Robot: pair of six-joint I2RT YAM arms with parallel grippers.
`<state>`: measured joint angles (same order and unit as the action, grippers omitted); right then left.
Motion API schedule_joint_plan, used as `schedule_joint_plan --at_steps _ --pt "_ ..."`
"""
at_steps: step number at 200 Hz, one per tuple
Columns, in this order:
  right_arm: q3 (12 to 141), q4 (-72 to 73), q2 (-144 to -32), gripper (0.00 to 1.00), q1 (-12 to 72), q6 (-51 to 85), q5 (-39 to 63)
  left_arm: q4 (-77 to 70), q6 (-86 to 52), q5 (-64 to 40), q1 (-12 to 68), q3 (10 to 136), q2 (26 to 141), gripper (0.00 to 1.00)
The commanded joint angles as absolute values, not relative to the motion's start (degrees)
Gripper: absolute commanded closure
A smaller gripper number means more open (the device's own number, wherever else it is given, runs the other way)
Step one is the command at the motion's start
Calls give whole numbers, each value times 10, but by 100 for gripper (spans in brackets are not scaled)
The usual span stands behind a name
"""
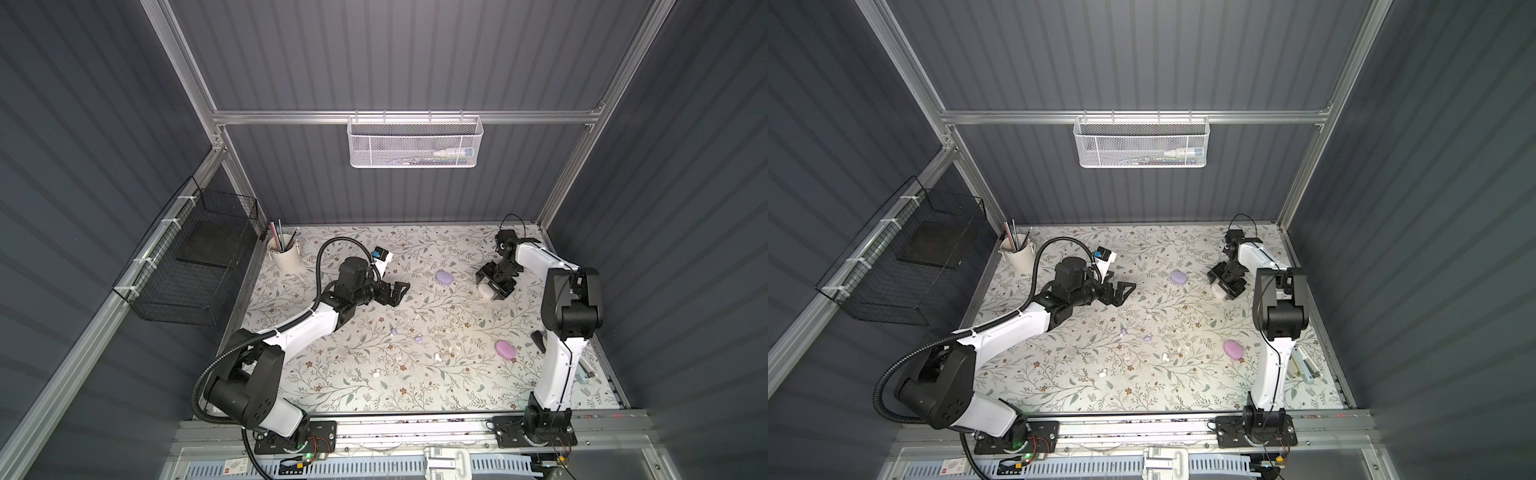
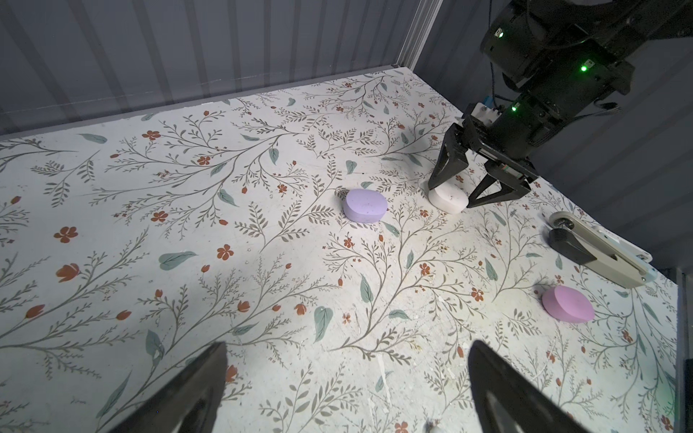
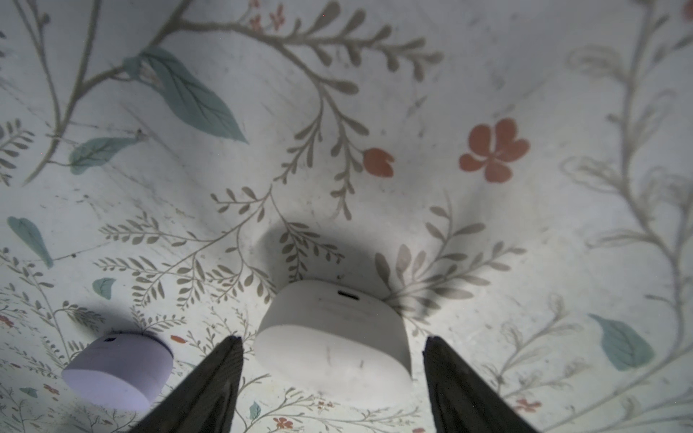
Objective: Insert wireless bluetooth earbuds into charging case
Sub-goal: Pick up the charging case from the top-right of the table.
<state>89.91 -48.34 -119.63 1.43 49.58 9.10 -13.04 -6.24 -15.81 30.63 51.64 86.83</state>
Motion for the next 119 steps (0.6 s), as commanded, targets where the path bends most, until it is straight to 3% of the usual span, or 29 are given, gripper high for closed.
schedule_joint_plan --at_steps 1,119 --pt "900 -498 -1205 24 13 508 92 -140 -69 -158 301 534 880 0" --pt "893 -504 -1188 43 14 509 119 -116 -52 -184 292 568 904 0"
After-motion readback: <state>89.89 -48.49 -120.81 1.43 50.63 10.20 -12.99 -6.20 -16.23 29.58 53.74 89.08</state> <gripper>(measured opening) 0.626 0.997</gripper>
